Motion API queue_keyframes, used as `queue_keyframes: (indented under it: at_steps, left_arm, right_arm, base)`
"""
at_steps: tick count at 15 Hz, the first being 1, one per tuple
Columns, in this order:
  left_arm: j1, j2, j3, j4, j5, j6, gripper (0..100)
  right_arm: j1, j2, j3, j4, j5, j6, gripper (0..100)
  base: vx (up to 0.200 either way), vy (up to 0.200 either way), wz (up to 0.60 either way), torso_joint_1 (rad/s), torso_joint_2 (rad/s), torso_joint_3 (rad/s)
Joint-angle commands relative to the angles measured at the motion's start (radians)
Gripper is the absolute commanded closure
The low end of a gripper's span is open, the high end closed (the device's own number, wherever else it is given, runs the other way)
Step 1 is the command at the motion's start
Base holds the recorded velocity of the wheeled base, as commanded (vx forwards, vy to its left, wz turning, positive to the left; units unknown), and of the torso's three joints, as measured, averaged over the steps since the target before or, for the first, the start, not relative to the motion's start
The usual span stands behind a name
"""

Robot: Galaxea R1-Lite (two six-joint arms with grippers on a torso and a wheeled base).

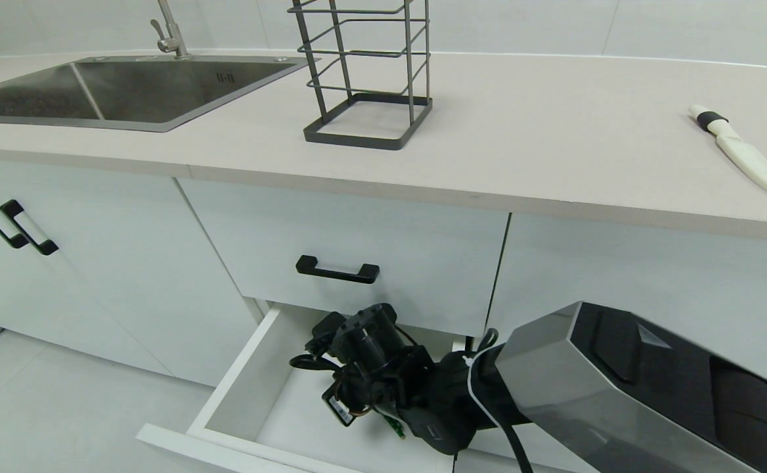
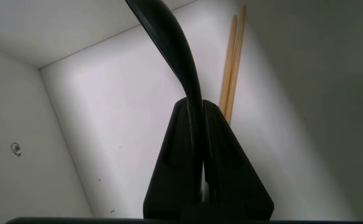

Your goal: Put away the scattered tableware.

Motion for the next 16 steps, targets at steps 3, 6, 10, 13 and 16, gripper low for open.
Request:
queue_keyframes:
  at_steps: [3,6,10,13,16]
  left_arm:
    - [0.001,0.0,0.0,0.0,0.0,-0.001,0]
    - [0.001,0.0,0.0,0.0,0.0,-0.001,0]
    - [0.001,0.0,0.0,0.0,0.0,-0.001,0]
    - [0.001,0.0,0.0,0.0,0.0,-0.001,0]
    - [0.001,0.0,0.0,0.0,0.0,-0.001,0]
  right_arm:
    - [-0.003,0.03,-0.013,0.001,-0.004,0.004,100]
    - [-0.011,0.051,-0.013,0.001,-0.036,0.006,100]
    - [-0.017,0.079,-0.035,0.001,-0.039,0.006,100]
    - [-0.023,0.091,-0.036,0.001,-0.046,0.007,100]
    - [-0.024,0.11,-0.059,0.012,-0.046,0.007,100]
  base:
    - [0.0,0.0,0.0,0.0,0.0,0.0]
    - [0.0,0.0,0.0,0.0,0.0,0.0]
    - [0.0,0.0,0.0,0.0,0.0,0.0]
    - [0.0,0.0,0.0,0.0,0.0,0.0]
    - [0.0,0.0,0.0,0.0,0.0,0.0]
